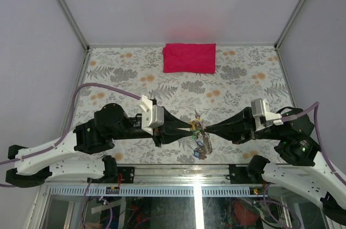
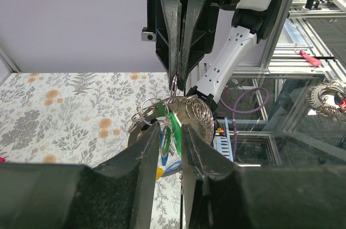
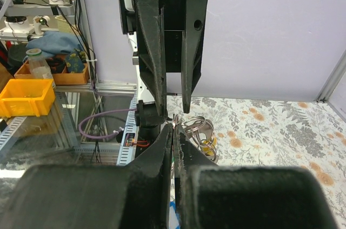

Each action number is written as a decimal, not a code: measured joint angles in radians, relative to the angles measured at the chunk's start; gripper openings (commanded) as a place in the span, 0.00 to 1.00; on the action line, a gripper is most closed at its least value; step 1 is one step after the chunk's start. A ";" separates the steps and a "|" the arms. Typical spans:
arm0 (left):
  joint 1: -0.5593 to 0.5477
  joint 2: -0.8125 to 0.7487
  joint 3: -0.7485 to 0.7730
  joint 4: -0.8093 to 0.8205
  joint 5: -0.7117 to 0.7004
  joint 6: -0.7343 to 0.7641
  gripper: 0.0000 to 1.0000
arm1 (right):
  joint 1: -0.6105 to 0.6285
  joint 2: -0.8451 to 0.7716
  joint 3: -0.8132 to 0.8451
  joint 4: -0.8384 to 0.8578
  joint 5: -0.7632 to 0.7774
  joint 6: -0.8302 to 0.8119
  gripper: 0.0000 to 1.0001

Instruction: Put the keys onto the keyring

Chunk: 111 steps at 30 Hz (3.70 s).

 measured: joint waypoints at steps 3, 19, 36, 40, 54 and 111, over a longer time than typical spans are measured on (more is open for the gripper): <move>0.000 0.000 -0.008 0.022 0.002 -0.004 0.18 | 0.000 0.000 0.000 0.010 0.003 0.005 0.00; 0.000 0.033 -0.032 0.092 -0.013 -0.034 0.30 | 0.000 0.014 -0.004 0.017 0.027 0.026 0.00; 0.000 0.036 -0.090 0.142 -0.040 -0.061 0.36 | 0.000 0.013 -0.010 0.017 0.029 0.026 0.00; 0.000 0.035 -0.101 0.174 -0.040 -0.074 0.30 | 0.000 0.013 -0.011 0.020 0.029 0.026 0.00; 0.000 0.020 -0.116 0.195 -0.045 -0.089 0.00 | 0.000 0.013 -0.011 0.034 0.029 0.026 0.00; 0.000 0.148 0.198 -0.317 0.039 0.160 0.00 | 0.000 0.033 -0.006 -0.023 -0.022 0.013 0.00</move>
